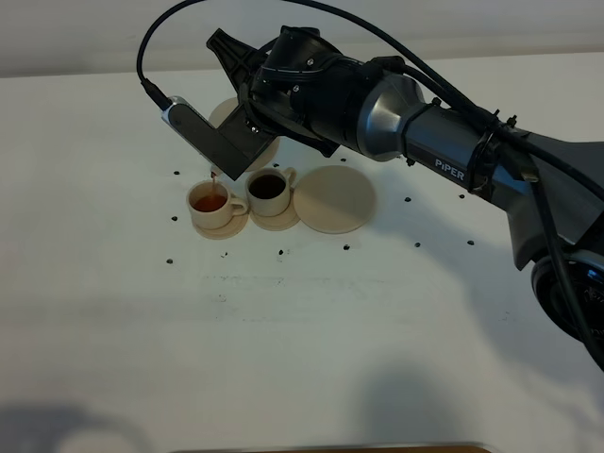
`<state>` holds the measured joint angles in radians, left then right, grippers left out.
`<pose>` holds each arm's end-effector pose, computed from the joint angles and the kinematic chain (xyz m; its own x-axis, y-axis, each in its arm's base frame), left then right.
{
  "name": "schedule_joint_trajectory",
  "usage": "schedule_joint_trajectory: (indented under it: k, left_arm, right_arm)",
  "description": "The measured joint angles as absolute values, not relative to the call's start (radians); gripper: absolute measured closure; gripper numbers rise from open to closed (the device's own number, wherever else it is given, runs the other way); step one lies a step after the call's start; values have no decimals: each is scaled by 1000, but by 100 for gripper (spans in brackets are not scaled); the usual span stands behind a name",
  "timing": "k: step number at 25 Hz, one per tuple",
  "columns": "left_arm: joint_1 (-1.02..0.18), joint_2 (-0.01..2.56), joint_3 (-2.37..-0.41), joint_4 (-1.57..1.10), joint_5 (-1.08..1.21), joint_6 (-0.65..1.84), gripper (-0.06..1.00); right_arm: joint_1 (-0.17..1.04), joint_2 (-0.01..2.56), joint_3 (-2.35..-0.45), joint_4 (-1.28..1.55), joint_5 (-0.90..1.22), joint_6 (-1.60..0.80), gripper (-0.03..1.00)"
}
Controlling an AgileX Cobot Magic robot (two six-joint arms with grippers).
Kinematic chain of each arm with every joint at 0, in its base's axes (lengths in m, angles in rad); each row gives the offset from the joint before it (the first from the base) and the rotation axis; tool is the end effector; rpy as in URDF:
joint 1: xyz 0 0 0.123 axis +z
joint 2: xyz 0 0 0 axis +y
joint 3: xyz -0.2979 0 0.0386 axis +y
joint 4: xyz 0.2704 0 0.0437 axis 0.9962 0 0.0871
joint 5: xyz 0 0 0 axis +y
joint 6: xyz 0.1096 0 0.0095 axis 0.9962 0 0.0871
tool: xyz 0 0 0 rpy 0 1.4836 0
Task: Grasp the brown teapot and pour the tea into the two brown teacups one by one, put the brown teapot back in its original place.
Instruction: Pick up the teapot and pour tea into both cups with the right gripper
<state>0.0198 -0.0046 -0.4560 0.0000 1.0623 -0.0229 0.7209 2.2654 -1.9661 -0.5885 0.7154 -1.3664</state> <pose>0.0204 0.0004 0.2654 -0.4914 -0.0326 -0.8703 -0.0311 0.9993 -0.0199 0.4472 0.3396 0.2130 0.5618 -0.7038 0.4348 -0.4273 -0.6969 -0.5760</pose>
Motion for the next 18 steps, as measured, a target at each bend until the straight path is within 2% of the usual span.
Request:
schedule_joint_trajectory:
  k: [18]
  left_arm:
    - [20,-5,-456,0,1062,-23,47]
  right_arm:
    - [732,2265,-1966,-609,727,-1366,88]
